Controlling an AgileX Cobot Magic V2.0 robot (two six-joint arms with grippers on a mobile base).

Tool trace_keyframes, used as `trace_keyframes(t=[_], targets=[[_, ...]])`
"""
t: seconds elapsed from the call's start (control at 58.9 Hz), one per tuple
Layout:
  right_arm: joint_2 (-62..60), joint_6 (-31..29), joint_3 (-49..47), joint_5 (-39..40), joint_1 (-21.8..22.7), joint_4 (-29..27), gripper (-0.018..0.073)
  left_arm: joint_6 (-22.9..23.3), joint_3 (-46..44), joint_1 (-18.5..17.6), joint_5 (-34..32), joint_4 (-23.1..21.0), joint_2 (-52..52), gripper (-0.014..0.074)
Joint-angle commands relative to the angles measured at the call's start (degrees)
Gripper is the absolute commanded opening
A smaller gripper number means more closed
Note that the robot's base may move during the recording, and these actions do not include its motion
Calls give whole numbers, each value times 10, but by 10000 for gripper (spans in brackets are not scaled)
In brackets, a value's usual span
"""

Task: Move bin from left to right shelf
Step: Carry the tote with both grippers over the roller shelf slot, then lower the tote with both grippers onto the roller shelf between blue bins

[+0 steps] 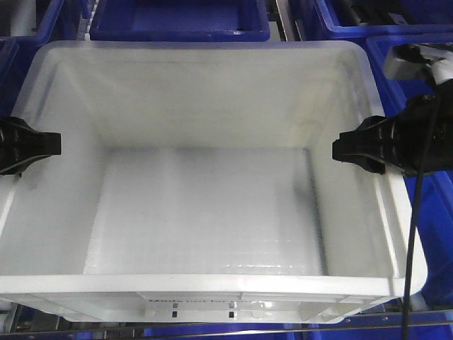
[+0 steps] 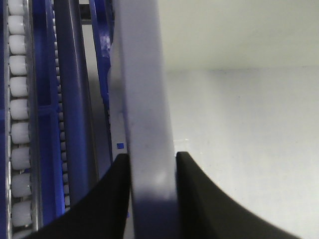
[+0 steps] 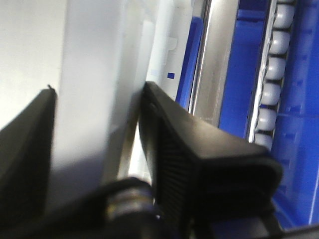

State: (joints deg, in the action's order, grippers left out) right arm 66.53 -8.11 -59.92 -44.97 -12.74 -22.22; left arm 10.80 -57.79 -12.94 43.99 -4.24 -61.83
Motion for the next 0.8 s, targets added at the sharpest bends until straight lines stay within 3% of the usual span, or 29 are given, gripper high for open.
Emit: trace_keyframes(t=[0.0, 0.781], targets=[[-21, -34, -24, 88, 2, -8, -5, -15, -19, -2, -76, -5, 2, -6], [63, -74, -24, 148, 2, -9, -5, -15, -19, -2, -104, 48, -40, -6]])
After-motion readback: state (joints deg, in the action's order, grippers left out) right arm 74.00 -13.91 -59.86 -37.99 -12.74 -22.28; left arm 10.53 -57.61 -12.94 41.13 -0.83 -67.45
